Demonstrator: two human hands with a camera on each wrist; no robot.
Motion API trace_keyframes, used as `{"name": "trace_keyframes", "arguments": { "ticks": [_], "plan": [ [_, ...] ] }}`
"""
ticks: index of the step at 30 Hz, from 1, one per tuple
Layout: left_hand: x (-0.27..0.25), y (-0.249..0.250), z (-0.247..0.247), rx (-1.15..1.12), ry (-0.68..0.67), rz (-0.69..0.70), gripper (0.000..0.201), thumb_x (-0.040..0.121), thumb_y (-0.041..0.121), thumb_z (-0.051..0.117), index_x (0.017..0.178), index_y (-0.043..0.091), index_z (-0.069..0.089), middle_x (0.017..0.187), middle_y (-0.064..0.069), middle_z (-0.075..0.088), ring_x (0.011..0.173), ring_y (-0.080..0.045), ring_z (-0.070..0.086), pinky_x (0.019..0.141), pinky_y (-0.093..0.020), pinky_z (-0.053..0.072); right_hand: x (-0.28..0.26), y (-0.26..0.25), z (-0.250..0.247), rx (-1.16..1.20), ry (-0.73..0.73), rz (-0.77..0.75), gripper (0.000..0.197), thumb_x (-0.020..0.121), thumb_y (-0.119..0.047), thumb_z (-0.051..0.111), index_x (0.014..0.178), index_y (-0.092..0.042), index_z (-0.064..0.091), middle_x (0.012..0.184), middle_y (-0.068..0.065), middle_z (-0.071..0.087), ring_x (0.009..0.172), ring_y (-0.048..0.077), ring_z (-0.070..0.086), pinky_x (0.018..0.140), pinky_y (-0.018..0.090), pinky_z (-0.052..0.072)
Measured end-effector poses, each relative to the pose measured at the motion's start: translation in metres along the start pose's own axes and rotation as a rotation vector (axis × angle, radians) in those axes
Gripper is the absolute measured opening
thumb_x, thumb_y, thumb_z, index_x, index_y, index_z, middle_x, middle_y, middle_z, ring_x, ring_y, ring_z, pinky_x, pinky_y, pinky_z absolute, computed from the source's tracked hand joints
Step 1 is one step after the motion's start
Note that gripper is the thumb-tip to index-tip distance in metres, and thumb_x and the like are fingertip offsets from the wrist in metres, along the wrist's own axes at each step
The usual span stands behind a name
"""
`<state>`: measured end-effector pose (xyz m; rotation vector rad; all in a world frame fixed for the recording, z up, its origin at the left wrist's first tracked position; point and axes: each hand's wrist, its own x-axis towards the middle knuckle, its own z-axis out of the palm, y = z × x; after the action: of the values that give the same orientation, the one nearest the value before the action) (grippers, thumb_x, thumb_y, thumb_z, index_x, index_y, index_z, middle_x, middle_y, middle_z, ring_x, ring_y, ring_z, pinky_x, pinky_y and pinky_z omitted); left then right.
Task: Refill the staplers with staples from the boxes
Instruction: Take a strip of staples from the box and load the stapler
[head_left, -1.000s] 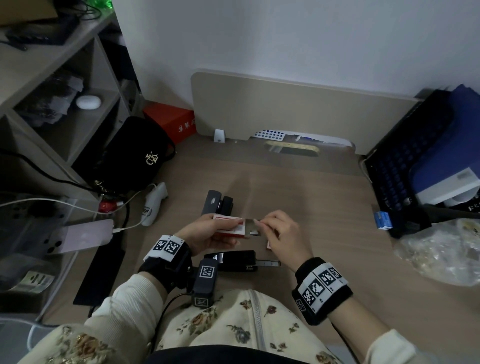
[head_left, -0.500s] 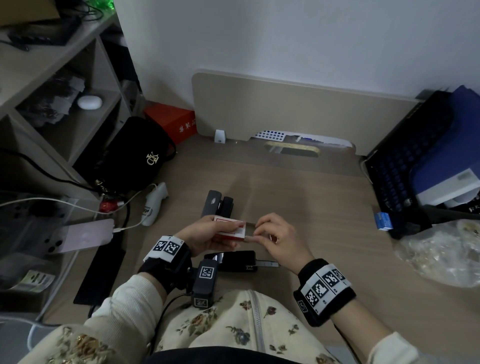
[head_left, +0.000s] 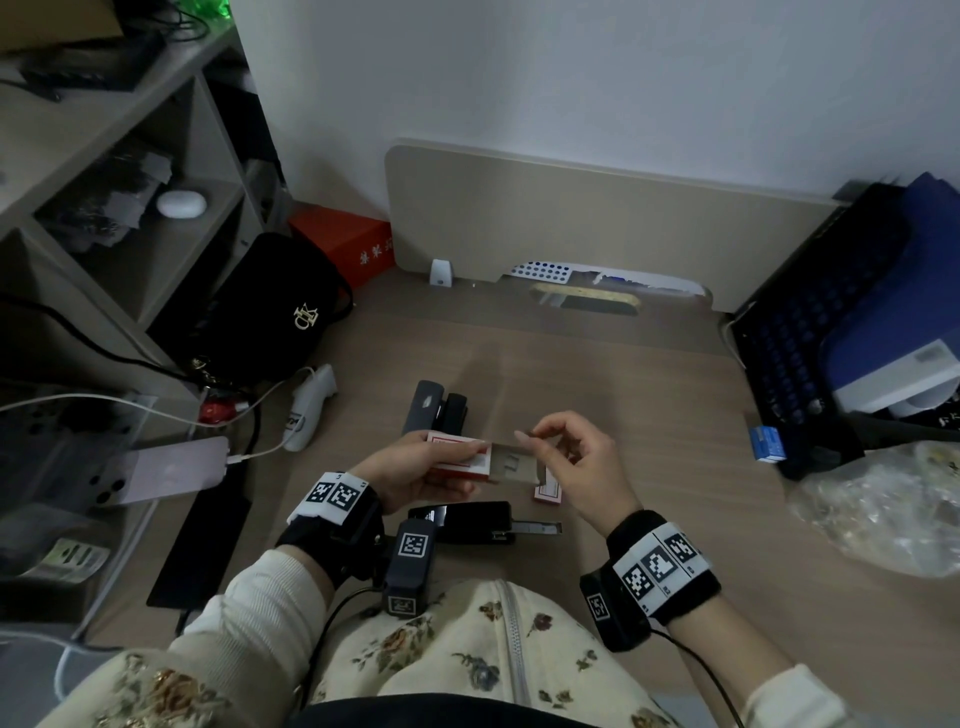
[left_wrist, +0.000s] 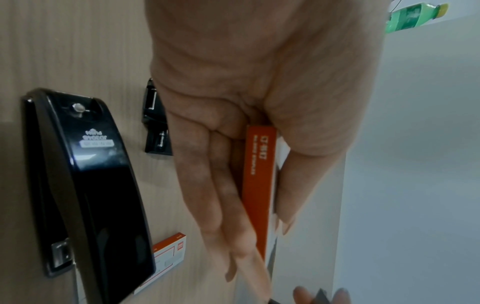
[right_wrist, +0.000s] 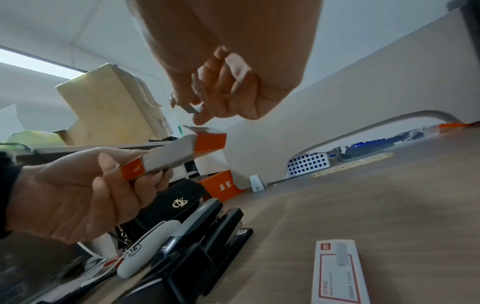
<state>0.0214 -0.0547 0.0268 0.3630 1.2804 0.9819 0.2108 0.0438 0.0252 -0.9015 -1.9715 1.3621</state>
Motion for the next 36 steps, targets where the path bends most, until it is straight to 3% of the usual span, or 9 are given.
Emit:
{"name": "trace_keyframes", "arguments": {
  "ticks": [3, 8, 13, 19, 22, 26, 30, 33, 36],
  "plan": [
    [0.001, -0.001, 0.000, -0.022, 0.005, 0.002, 0.024, 0.090, 0.020, 0.062, 0.110, 0.009, 0.068, 0.077, -0.009, 0.071, 0.057, -0.013, 0.066, 0.055, -0.023, 0.056, -0.001, 0.004, -0.006, 0.043, 0.075, 0.036, 0.019, 0.079, -0.016, 0.074, 0.091, -0.025, 0.063, 0.085, -0.006, 0.064, 0.066, 0.012, 0.054, 0.062, 0.025, 0.049],
    [0.002, -0.002, 0.000, -0.029, 0.028, 0.001, 0.025, 0.087, 0.022, 0.065, 0.107, 0.008, 0.069, 0.076, -0.010, 0.070, 0.056, -0.014, 0.066, 0.054, -0.024, 0.056, -0.006, 0.011, -0.018, 0.046, 0.109, 0.105, 0.011, 0.084, -0.018, 0.068, 0.093, -0.022, 0.067, 0.088, 0.003, 0.068, 0.077, 0.010, 0.061, 0.070, 0.017, 0.052],
    [0.003, -0.003, -0.002, -0.033, 0.036, -0.002, 0.044, 0.076, 0.026, 0.070, 0.113, 0.002, 0.067, 0.078, -0.011, 0.070, 0.057, -0.014, 0.066, 0.055, -0.024, 0.056, -0.015, 0.028, -0.026, -0.068, 0.116, 0.191, 0.015, 0.093, -0.025, 0.055, 0.090, -0.018, 0.069, 0.080, 0.000, 0.069, 0.058, 0.008, 0.056, 0.060, 0.019, 0.046],
    [0.004, -0.005, -0.003, -0.048, 0.043, -0.017, 0.034, 0.083, 0.024, 0.068, 0.112, 0.006, 0.068, 0.082, -0.012, 0.070, 0.058, -0.014, 0.066, 0.056, -0.024, 0.057, -0.025, 0.064, -0.027, -0.161, -0.010, 0.404, 0.031, 0.096, -0.024, 0.052, 0.069, -0.017, 0.067, 0.067, -0.006, 0.065, 0.060, 0.006, 0.054, 0.060, 0.017, 0.041],
    [0.005, -0.005, -0.004, -0.044, 0.048, -0.022, 0.034, 0.083, 0.024, 0.068, 0.112, 0.007, 0.068, 0.079, -0.011, 0.071, 0.059, -0.014, 0.066, 0.056, -0.023, 0.057, -0.030, 0.080, -0.026, -0.210, -0.068, 0.468, 0.029, 0.094, -0.028, 0.054, 0.077, -0.010, 0.069, 0.069, 0.004, 0.067, 0.059, 0.009, 0.051, 0.062, 0.025, 0.041],
    [0.006, -0.006, -0.004, -0.053, 0.062, -0.028, 0.027, 0.088, 0.022, 0.065, 0.111, 0.008, 0.068, 0.081, -0.011, 0.070, 0.059, -0.014, 0.066, 0.056, -0.024, 0.056, -0.034, 0.085, -0.025, -0.134, -0.068, 0.491, 0.009, 0.093, -0.019, 0.058, 0.087, -0.018, 0.065, 0.074, 0.001, 0.068, 0.062, 0.009, 0.059, 0.055, 0.010, 0.041],
    [0.007, -0.006, -0.004, -0.044, 0.083, -0.027, 0.036, 0.087, 0.022, 0.066, 0.117, 0.002, 0.065, 0.085, -0.013, 0.067, 0.059, -0.015, 0.065, 0.057, -0.024, 0.058, -0.037, 0.085, -0.023, -0.063, -0.074, 0.541, 0.014, 0.090, -0.019, 0.062, 0.095, -0.008, 0.068, 0.080, 0.012, 0.070, 0.062, 0.016, 0.059, 0.057, 0.023, 0.045],
    [0.008, -0.007, -0.005, -0.057, 0.084, -0.036, 0.036, 0.088, 0.021, 0.065, 0.119, 0.002, 0.064, 0.086, -0.012, 0.068, 0.060, -0.015, 0.065, 0.058, -0.024, 0.058, -0.039, 0.084, -0.021, 0.018, -0.105, 0.563, 0.019, 0.085, -0.011, 0.068, 0.101, -0.002, 0.066, 0.084, 0.016, 0.069, 0.049, 0.002, 0.055, 0.050, 0.016, 0.042],
    [0.008, -0.007, -0.004, -0.059, 0.086, -0.039, 0.037, 0.087, 0.022, 0.066, 0.119, 0.002, 0.064, 0.083, -0.011, 0.068, 0.059, -0.014, 0.065, 0.057, -0.024, 0.058, -0.040, 0.085, -0.018, 0.028, -0.147, 0.584, 0.019, 0.078, -0.007, 0.074, 0.095, -0.009, 0.065, 0.092, 0.026, 0.067, 0.052, 0.004, 0.055, 0.048, 0.016, 0.042]
  ]
}}
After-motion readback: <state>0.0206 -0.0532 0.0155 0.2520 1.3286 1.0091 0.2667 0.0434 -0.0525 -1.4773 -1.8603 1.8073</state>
